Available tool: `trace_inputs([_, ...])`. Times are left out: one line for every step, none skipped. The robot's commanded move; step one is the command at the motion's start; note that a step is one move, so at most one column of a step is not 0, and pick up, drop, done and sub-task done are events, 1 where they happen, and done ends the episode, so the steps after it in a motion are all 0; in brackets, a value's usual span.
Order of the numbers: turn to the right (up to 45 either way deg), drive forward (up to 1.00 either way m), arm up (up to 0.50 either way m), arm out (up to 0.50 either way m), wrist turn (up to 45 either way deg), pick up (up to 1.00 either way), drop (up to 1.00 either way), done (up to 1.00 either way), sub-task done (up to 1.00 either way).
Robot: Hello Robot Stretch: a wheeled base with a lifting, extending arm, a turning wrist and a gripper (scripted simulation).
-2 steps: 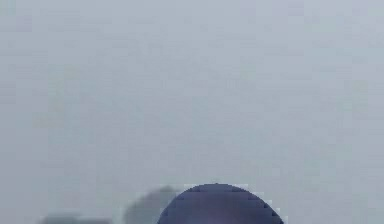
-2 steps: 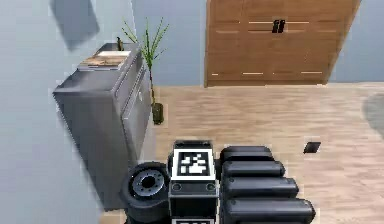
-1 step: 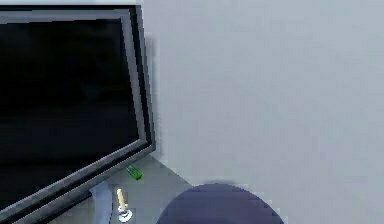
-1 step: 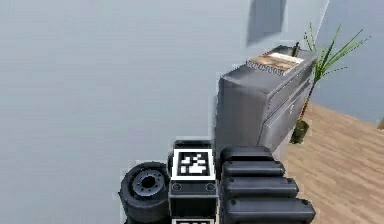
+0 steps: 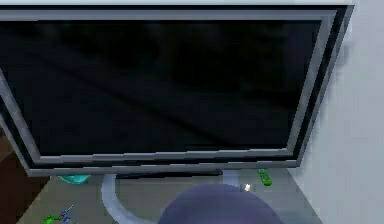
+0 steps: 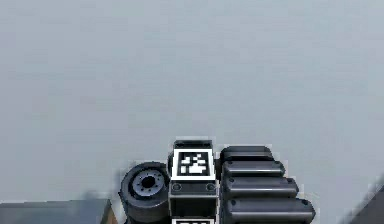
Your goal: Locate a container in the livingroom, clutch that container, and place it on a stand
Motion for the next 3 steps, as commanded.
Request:
trace_inputs([-15.0,0.0,0.0,0.0,0.0,0.0,0.0,0.0,0.0])
trace_inputs([45.0,0.0,0.0,0.0,0.0,0.0,0.0,0.0,0.0])
trace_inputs([45.0,0.0,0.0,0.0,0.0,0.0,0.0,0.0,0.0])
